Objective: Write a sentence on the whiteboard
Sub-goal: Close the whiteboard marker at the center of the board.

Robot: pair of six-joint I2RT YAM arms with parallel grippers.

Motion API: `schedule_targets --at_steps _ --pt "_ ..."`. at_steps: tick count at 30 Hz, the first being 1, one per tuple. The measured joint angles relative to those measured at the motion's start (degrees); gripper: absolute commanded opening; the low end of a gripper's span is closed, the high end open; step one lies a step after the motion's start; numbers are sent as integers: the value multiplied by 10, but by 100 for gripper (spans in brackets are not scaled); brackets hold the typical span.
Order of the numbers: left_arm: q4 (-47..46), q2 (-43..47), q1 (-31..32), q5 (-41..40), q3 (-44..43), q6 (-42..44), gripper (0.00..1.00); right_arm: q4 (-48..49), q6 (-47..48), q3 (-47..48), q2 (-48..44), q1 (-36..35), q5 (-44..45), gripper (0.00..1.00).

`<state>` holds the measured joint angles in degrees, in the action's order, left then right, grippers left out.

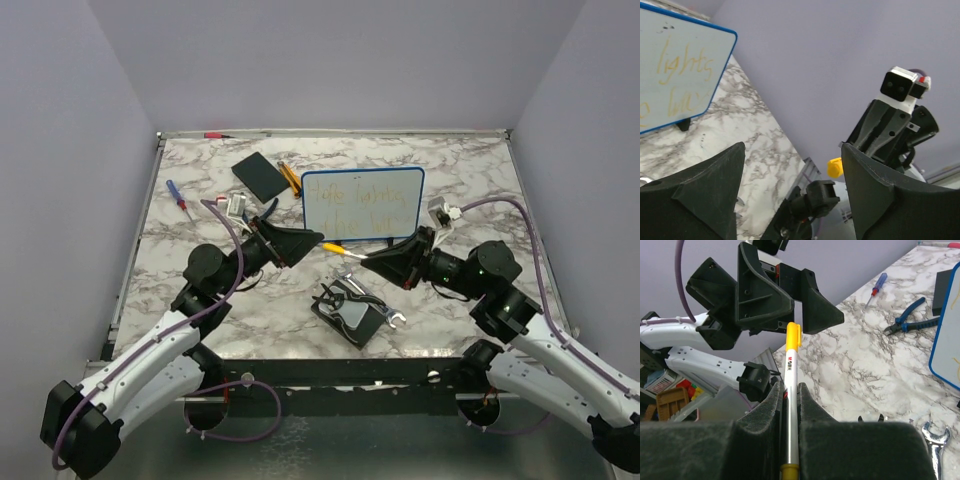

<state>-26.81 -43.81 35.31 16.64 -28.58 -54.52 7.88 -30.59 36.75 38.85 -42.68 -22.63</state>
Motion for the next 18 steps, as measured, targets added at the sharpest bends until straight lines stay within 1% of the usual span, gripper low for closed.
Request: schedule_targets --at_steps 4,8,11,14,18 --pt "-67 -2 -4 21 24 -63 77 39 -9 -8 19 0 -15 0" --pt "-112 8 -5 26 42 -100 76 77 -20 -25 36 0 -28 0" --pt "-134 9 -5 33 45 -122 72 101 -27 -33 48 0 -38 0" --pt "-144 8 -5 38 45 -134 70 123 -31 -33 63 0 -48 0" --pt "-148 -3 -5 48 45 -142 59 145 -33 -33 80 0 -59 0"
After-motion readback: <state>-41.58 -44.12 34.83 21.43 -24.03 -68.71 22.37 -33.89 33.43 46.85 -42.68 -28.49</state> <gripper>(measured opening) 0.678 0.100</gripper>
